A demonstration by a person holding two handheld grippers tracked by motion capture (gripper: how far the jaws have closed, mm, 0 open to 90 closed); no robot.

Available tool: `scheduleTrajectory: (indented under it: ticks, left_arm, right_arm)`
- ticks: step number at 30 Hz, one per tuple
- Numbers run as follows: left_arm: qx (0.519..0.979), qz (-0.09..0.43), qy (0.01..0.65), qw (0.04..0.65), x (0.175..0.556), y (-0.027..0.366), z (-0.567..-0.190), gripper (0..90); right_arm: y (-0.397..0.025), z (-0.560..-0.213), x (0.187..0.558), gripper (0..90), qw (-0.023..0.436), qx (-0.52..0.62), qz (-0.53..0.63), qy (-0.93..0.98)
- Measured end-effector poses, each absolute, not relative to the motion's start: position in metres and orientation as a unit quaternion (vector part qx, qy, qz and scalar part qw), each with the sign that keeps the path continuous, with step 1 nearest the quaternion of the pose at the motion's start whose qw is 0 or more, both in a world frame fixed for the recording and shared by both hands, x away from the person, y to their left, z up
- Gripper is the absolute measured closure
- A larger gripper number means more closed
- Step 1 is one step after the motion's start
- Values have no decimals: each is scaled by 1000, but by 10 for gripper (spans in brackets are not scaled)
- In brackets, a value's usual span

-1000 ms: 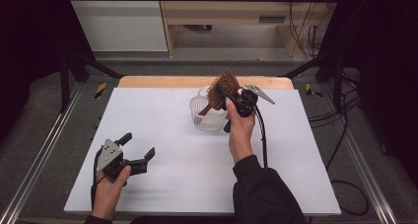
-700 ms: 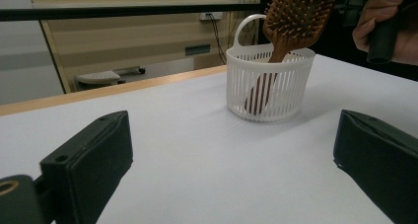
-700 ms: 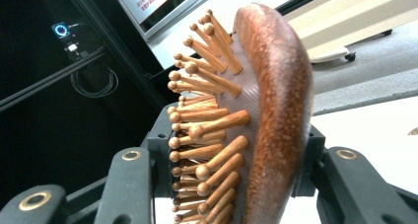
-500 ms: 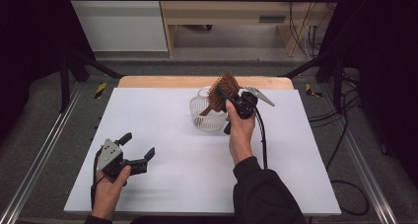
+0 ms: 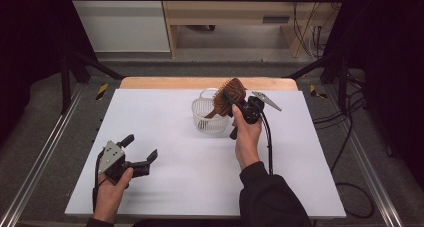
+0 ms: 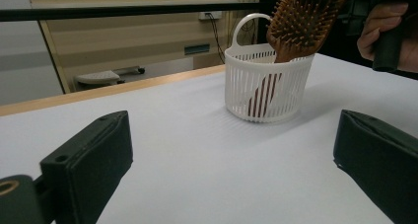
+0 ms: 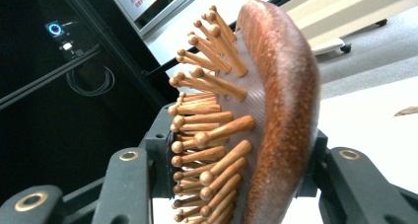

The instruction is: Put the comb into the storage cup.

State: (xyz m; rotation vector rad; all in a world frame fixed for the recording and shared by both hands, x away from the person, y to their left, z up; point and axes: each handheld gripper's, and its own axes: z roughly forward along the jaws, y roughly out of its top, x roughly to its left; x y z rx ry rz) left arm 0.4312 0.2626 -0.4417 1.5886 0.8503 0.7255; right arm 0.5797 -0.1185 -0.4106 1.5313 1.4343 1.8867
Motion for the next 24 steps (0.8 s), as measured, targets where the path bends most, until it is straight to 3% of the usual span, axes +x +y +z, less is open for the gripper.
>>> scheduleTrajectory:
  ticks: [24]
  left_arm:
    - [676,307,361,564,431,262,-442,16]
  right_arm:
    - [-123,-417,581,453,134,546,655,506]
